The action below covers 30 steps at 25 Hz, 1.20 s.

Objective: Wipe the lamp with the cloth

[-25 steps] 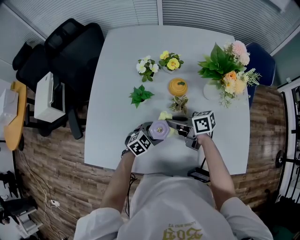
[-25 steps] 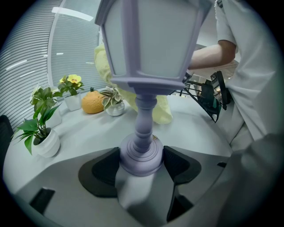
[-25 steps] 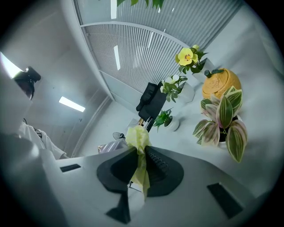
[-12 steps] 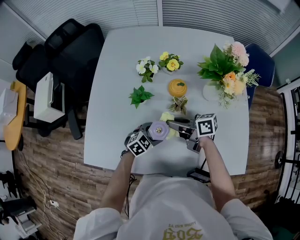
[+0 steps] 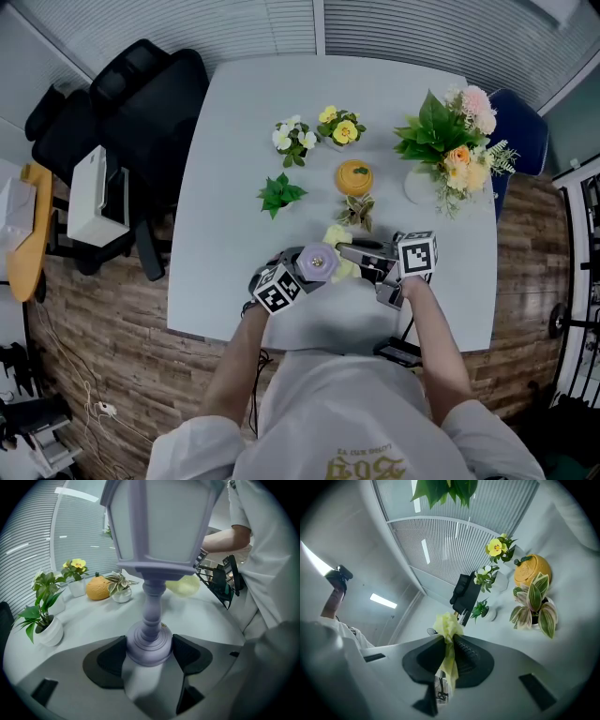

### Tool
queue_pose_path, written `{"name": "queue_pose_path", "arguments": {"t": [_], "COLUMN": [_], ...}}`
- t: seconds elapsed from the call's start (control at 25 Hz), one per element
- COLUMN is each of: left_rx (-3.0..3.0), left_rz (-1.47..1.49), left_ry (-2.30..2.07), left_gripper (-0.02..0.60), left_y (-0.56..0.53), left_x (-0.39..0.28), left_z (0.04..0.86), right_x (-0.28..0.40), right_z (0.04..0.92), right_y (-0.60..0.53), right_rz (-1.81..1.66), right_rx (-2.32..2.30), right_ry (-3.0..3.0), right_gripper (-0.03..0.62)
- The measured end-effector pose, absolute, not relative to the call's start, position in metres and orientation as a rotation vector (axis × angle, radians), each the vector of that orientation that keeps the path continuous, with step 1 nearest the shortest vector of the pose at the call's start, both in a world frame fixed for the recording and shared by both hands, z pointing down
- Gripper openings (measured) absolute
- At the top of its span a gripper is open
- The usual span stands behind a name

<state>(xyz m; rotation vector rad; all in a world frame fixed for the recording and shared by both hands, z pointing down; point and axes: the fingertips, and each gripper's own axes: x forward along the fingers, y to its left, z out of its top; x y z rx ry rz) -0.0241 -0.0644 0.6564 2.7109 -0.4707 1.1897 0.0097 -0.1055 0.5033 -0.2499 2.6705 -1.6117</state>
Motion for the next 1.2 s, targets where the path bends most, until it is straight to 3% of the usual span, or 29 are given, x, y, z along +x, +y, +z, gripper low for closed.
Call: {"name": "queue_pose_path", "arguments": {"t": [1.2], "left_rx": [2.711], "left_rz": [1.192], "left_ry": [-0.472], "left_gripper": [0.308], "left_y": [-0.065], "left_x": [-0.024], "left_z": [0.657], "right_x": [0.008], "right_z": [0.523], "right_y": [-0.097], "right_rz": [-1.698], "right_rx": [-0.289], "right_ry": [2.677], "right_gripper": [0.052]}}
